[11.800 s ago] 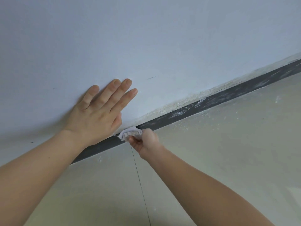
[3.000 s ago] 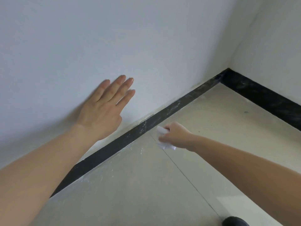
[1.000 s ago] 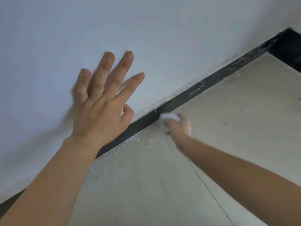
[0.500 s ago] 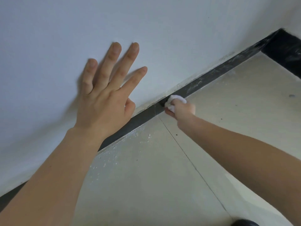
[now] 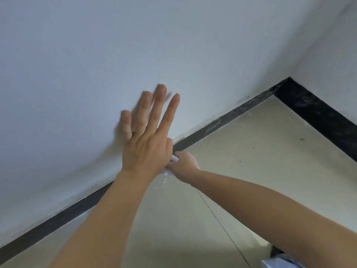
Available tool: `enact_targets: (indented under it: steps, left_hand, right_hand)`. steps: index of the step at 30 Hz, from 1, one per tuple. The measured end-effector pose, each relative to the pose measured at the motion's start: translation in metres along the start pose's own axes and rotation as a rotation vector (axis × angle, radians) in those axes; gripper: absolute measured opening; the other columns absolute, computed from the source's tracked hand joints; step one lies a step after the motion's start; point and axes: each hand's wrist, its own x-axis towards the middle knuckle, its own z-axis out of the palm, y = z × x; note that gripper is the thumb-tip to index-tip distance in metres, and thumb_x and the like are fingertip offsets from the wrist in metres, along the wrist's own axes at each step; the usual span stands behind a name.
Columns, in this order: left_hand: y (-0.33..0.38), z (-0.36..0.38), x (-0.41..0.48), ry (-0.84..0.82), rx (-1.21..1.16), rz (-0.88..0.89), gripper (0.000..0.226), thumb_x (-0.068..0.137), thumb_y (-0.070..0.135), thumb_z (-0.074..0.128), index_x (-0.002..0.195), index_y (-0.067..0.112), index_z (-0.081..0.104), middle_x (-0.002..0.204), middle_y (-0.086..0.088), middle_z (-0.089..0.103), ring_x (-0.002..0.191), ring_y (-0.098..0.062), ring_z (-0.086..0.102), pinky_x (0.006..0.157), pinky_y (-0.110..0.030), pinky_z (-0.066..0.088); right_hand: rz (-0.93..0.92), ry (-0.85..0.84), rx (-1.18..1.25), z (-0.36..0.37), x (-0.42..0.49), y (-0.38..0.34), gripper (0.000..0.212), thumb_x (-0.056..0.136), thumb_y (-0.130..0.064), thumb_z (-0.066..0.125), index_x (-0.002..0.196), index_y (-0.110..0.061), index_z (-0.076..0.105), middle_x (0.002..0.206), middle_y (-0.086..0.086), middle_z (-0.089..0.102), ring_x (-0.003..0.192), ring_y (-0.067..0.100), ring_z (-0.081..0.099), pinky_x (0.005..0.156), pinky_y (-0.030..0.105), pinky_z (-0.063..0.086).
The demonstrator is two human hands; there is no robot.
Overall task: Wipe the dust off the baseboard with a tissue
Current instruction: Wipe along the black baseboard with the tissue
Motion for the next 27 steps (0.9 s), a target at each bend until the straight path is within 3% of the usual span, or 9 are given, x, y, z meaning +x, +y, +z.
enact_targets:
  steps: [2,6,12,15,18,20,22,25,27]
  left_hand:
    - [0.005,0.01,0.002,0.045,0.013,-0.028,0.074,0.084,0.013,0.025,0.155,0.029,0.01,0.158,0.004,-0.023,0.144,-0.015,-0.025,0.112,-0.039,-0.023]
    - [0.007,0.022,0.005,0.093,0.086,-0.049,0.083,0.079,0.009,0.04,0.155,0.026,0.013,0.157,0.002,-0.026,0.143,-0.017,-0.027,0.111,-0.039,-0.024]
    - [0.008,0.022,0.006,0.04,0.11,-0.056,0.09,0.078,0.011,0.046,0.155,0.027,0.002,0.153,0.004,-0.035,0.138,-0.016,-0.037,0.107,-0.038,-0.03]
    - [0.008,0.026,0.007,0.019,0.142,-0.065,0.09,0.079,0.014,0.044,0.155,0.026,-0.003,0.154,-0.001,-0.035,0.137,-0.017,-0.038,0.106,-0.039,-0.031]
    - [0.009,0.026,0.007,0.017,0.176,-0.056,0.094,0.078,0.014,0.047,0.154,0.024,-0.006,0.154,-0.006,-0.033,0.137,-0.02,-0.038,0.106,-0.042,-0.03]
    - [0.011,0.026,0.008,0.004,0.193,-0.063,0.098,0.077,0.015,0.049,0.154,0.024,-0.01,0.152,-0.004,-0.037,0.137,-0.022,-0.038,0.107,-0.044,-0.029]
    - [0.014,0.025,0.009,-0.02,0.226,-0.097,0.101,0.076,0.017,0.052,0.152,0.025,-0.015,0.154,-0.016,-0.029,0.137,-0.023,-0.039,0.108,-0.047,-0.026]
    - [0.023,0.027,0.01,-0.075,0.237,-0.152,0.106,0.078,0.028,0.055,0.15,0.024,-0.022,0.146,-0.027,-0.005,0.135,-0.025,-0.042,0.109,-0.05,-0.023]
    - [0.029,0.027,0.01,-0.105,0.222,-0.181,0.108,0.079,0.037,0.054,0.148,0.023,-0.028,0.149,-0.024,-0.017,0.132,-0.026,-0.045,0.108,-0.05,-0.024]
  right_hand:
    - [-0.066,0.072,0.072,-0.015,0.008,0.003,0.019,0.075,-0.016,0.057,0.058,-0.014,0.048,0.053,-0.004,0.052,0.049,0.012,0.043,0.044,0.019,0.033]
    - [-0.126,0.151,0.1,-0.058,0.033,0.022,0.014,0.075,-0.018,0.061,0.071,-0.006,0.068,0.071,0.007,0.072,0.056,0.019,0.057,0.051,0.026,0.045]
    - [-0.043,0.371,0.136,-0.129,0.078,0.062,0.013,0.075,-0.014,0.057,0.071,-0.002,0.062,0.048,-0.008,0.062,0.051,0.017,0.055,0.043,0.018,0.042]
    - [0.046,0.445,0.293,-0.139,0.094,0.076,0.024,0.075,-0.022,0.047,0.082,-0.009,0.066,0.072,0.004,0.073,0.063,0.024,0.068,0.059,0.034,0.059]
    - [0.038,0.273,0.167,-0.117,0.081,0.095,0.016,0.083,-0.024,0.048,0.09,-0.012,0.055,0.083,0.012,0.069,0.073,0.028,0.069,0.067,0.04,0.06]
    - [-0.094,0.003,0.01,-0.088,0.055,0.104,0.012,0.087,-0.025,0.05,0.092,-0.014,0.049,0.084,0.01,0.066,0.076,0.025,0.068,0.063,0.036,0.058]
    - [-0.196,-0.173,-0.061,-0.06,0.039,0.103,0.014,0.086,-0.027,0.051,0.088,-0.013,0.052,0.081,0.007,0.066,0.074,0.022,0.069,0.055,0.03,0.053]
    - [-0.224,-0.215,-0.005,-0.041,0.045,0.085,0.016,0.087,-0.028,0.055,0.081,-0.013,0.053,0.075,0.006,0.064,0.066,0.019,0.064,0.049,0.025,0.047]
    - [-0.205,-0.139,0.104,-0.044,0.058,0.072,0.015,0.085,-0.023,0.056,0.075,-0.014,0.05,0.071,0.004,0.061,0.063,0.017,0.059,0.047,0.021,0.042]
